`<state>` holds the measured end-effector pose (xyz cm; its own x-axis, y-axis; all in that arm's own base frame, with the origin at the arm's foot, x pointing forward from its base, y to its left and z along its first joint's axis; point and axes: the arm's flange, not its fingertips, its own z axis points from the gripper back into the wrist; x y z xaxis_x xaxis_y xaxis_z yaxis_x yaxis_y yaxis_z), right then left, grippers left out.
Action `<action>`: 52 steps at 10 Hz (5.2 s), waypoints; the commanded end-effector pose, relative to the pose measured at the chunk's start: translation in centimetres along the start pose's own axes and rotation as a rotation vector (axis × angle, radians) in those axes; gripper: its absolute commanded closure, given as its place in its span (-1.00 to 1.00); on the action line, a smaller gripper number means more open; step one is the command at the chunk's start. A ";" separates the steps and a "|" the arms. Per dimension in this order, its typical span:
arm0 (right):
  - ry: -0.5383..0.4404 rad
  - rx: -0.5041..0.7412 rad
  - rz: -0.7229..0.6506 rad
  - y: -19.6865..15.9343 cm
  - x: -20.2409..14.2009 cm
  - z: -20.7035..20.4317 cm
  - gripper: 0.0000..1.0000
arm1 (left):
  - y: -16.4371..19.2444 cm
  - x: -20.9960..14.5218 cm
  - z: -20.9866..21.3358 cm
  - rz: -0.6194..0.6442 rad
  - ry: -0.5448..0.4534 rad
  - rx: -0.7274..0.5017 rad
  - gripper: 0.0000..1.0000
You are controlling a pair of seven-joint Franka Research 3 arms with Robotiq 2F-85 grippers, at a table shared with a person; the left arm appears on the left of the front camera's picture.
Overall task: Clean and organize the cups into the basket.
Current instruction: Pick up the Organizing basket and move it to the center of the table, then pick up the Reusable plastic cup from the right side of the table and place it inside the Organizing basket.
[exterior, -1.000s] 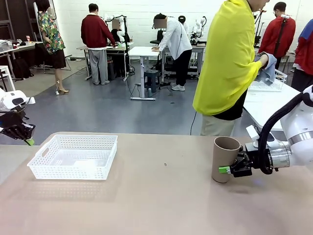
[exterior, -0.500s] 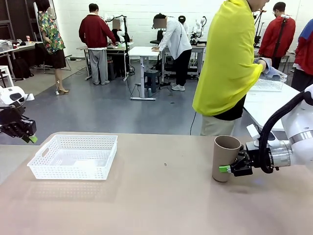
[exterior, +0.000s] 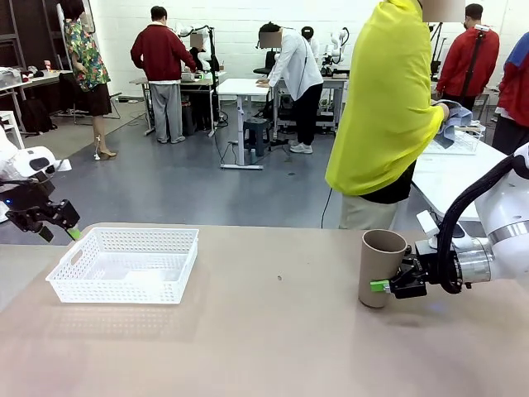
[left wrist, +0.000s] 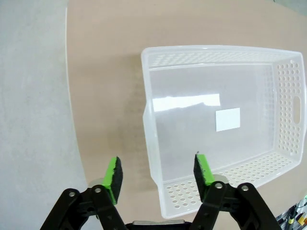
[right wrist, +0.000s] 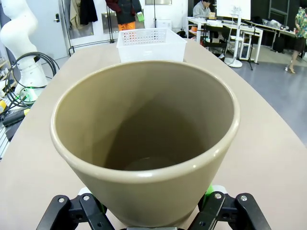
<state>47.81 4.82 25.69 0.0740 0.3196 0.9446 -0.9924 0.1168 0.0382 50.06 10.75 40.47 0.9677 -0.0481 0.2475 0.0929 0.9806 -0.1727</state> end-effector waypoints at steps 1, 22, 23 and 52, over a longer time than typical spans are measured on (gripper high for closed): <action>-0.001 -0.001 0.000 0.0 0.0 0.0 -0.07 | -0.7 0.7 -1.7 0.007 0.067 0.051 -1.00; 0.034 -0.046 0.030 1.3 5.6 3.6 -0.66 | -7.5 1.2 2.6 0.154 0.073 -0.105 1.00; 0.033 -0.061 0.034 1.3 6.6 4.0 -0.66 | -9.8 0.8 3.7 0.142 0.064 -0.148 1.00; 0.001 -0.088 0.026 1.6 13.0 1.6 -0.66 | -31.6 -0.9 -9.3 0.072 0.189 -0.193 1.00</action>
<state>47.13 4.97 35.88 0.0394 0.3327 0.9422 -0.9859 0.1664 -0.0176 48.36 -22.05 36.80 0.9981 -0.0304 0.0538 0.0478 0.9313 -0.3611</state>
